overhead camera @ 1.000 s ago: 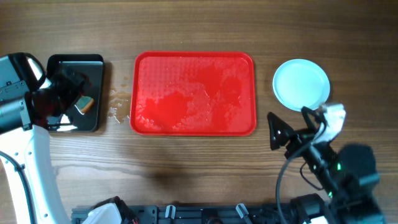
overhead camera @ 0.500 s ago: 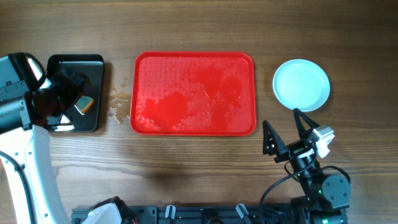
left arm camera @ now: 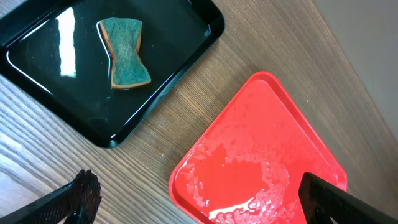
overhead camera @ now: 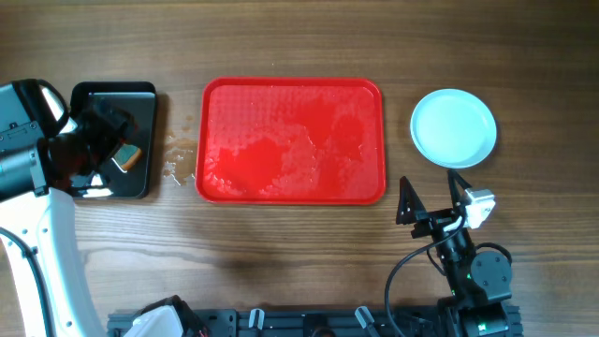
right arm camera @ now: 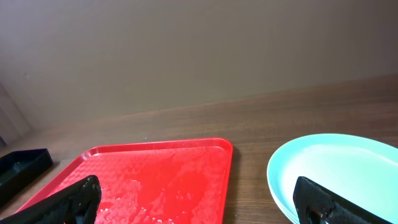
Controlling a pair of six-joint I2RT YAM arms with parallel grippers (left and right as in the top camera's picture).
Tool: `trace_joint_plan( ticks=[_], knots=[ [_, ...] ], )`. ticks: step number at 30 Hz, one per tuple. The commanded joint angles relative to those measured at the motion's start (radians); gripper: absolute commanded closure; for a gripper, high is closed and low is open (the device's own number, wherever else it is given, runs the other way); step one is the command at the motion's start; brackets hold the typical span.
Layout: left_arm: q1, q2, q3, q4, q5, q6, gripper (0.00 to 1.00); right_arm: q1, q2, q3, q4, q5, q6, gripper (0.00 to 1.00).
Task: Clean dirty plates on tray and stack at the side
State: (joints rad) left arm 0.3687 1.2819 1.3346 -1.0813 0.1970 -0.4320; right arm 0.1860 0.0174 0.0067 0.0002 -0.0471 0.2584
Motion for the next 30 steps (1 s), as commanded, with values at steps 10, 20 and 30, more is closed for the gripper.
trace_joint_plan(
  ticks=[10,20,30],
  knots=[
    [0.002,-0.006,0.006,0.001,0.012,-0.002,0.00,-0.004,-0.014,-0.002,0.002,0.007,-0.020,0.00],
    [0.002,-0.006,0.006,0.001,0.012,-0.002,0.00,-0.004,-0.014,-0.002,0.002,0.007,-0.020,0.00],
    [0.002,-0.026,0.006,-0.042,-0.026,0.058,0.00,-0.004,-0.014,-0.002,0.002,0.007,-0.020,0.00]
  ],
)
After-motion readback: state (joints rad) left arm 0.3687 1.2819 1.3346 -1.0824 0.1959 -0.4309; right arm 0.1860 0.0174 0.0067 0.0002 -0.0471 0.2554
